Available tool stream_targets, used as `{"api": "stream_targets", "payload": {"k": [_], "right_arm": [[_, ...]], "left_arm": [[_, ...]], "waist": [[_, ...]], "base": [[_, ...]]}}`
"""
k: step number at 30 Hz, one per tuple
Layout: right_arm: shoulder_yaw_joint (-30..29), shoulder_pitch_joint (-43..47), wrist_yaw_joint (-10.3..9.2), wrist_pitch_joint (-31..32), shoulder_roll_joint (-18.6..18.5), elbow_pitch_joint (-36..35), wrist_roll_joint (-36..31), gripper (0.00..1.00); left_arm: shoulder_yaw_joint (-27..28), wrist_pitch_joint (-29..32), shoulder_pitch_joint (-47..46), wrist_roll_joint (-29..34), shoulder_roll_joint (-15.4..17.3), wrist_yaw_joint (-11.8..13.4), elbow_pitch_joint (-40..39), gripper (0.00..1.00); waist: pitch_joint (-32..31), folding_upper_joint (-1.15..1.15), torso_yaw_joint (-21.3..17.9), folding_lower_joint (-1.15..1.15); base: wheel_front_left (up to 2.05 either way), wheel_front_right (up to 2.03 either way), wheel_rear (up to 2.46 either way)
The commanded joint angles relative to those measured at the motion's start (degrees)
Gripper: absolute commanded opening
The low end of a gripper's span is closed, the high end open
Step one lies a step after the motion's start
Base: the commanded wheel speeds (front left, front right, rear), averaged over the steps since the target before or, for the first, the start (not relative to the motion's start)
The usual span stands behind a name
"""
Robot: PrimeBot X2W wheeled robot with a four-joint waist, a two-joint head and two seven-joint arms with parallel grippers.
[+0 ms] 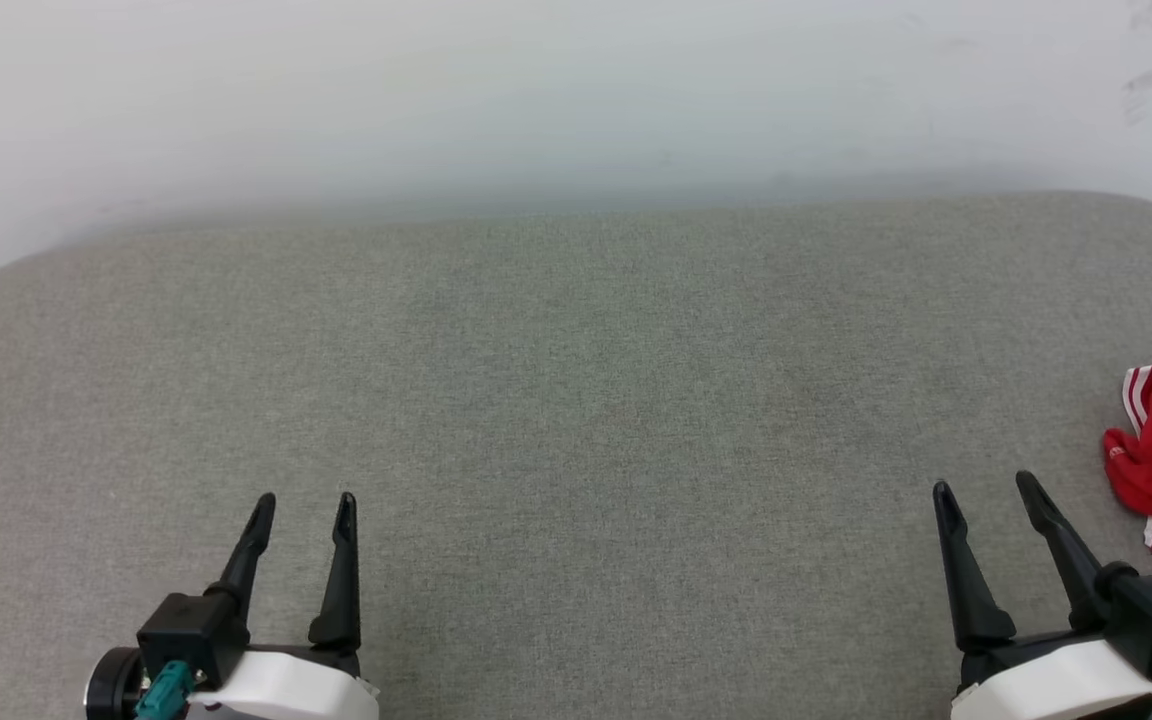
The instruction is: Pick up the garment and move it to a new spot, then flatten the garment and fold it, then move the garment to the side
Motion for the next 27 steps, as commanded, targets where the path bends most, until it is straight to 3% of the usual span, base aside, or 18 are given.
{"api": "stream_targets", "payload": {"k": [1,26,27], "right_arm": [[-0.15,0.91,-0.07,0.20,0.29,-0.46,-0.03,1.00],[-0.50,0.48,-0.06,0.00,0.34,0.11,0.69,1.00],[-0.44,0.99,0.00,0.16,0.11,0.36,0.62,0.00]], "left_arm": [[-0.01,-0.22,0.89,0.42,-0.38,-0.16,-0.27,1.00],[0.75,-0.19,0.76,1.82,-2.01,-1.30,1.33,1.00],[0.49,-0.05,1.49,1.62,-2.01,-1.21,1.49,0.00]], "waist": [[-0.35,0.00,0.02,0.00],[-1.60,0.00,0.71,0.00],[-1.60,0.00,0.70,0.00]], "base": [[0.00,0.00,0.00],[0.00,0.00,0.00],[0.00,0.00,0.00]]}}
